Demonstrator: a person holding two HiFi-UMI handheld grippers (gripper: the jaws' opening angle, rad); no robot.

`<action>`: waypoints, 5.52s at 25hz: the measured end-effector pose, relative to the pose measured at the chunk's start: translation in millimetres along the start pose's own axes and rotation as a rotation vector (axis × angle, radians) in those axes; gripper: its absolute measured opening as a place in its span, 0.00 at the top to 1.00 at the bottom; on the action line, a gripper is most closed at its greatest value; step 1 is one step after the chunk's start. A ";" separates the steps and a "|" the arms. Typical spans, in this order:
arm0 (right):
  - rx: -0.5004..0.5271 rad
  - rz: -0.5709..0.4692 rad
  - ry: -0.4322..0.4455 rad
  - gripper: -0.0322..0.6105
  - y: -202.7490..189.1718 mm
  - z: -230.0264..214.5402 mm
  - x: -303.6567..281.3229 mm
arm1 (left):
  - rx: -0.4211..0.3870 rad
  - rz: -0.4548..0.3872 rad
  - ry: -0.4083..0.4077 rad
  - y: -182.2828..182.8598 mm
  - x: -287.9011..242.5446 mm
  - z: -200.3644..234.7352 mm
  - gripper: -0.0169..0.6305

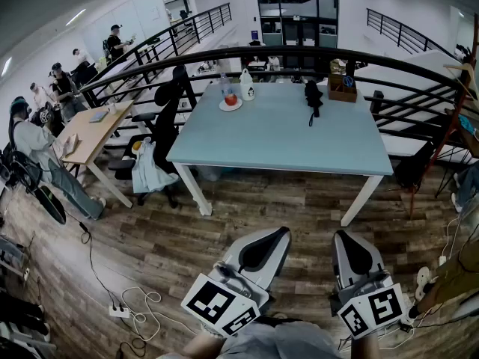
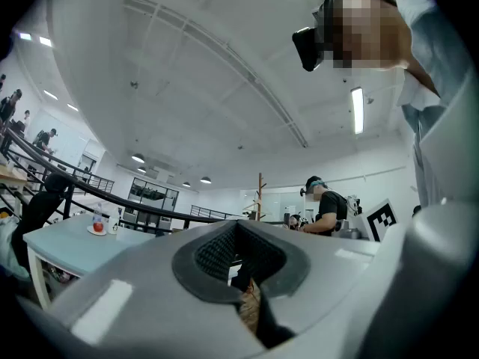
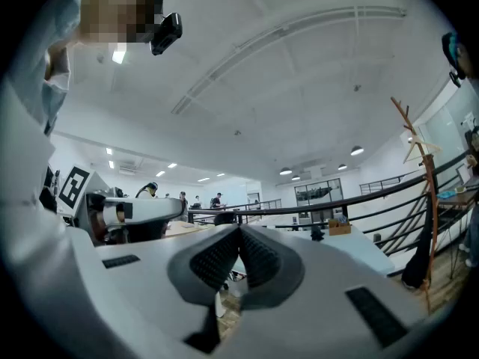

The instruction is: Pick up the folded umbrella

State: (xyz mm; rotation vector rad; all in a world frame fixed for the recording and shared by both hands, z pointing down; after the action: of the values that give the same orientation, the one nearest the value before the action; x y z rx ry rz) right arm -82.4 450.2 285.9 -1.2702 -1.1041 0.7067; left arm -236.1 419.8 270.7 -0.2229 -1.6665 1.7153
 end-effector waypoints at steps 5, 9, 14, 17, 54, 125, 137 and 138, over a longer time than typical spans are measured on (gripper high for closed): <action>0.000 -0.002 0.008 0.95 1.8 -5.8 2.4 | -0.003 -0.004 0.003 -2.2 -4.9 -5.6 0.97; -0.001 -0.003 0.011 0.95 2.7 -9.0 2.1 | -0.001 -0.004 0.006 -3.3 -8.6 -6.5 0.97; -0.007 -0.004 0.001 0.95 1.8 -17.0 4.9 | -0.004 0.002 0.001 -7.3 -13.7 -11.4 0.97; -0.016 -0.002 -0.004 0.95 0.4 -20.3 8.0 | -0.003 0.008 0.005 -9.9 -14.7 -13.9 0.97; 0.012 0.037 -0.117 0.95 -28.4 -120.1 -133.8 | 0.070 0.014 -0.078 -43.0 -157.8 116.8 0.97; -0.126 0.103 0.037 0.95 -102.5 -512.2 -390.7 | 0.142 0.169 0.179 -205.8 -560.8 320.6 0.97; -0.160 0.129 -0.042 0.95 -123.4 -553.1 -398.1 | 0.227 0.267 0.142 -238.9 -635.7 380.1 0.96; -0.160 0.132 -0.048 0.95 -125.9 -556.0 -401.5 | 0.229 0.272 0.139 -241.5 -642.4 386.5 0.96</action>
State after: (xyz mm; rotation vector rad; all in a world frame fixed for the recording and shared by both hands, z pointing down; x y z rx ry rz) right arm 269.1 -149.2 343.7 -1.4798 -1.1416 0.7631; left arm 92.7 -294.0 324.6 -0.4662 -1.3744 2.0247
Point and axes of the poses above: the fingertips, and each gripper's own axes: x backward along the fingers, z to its left, y out of its top, the point moved 5 cm from there along x, backward along the fingers, and after that the axes turned 13 degrees about -z, right-handed, at the moved point
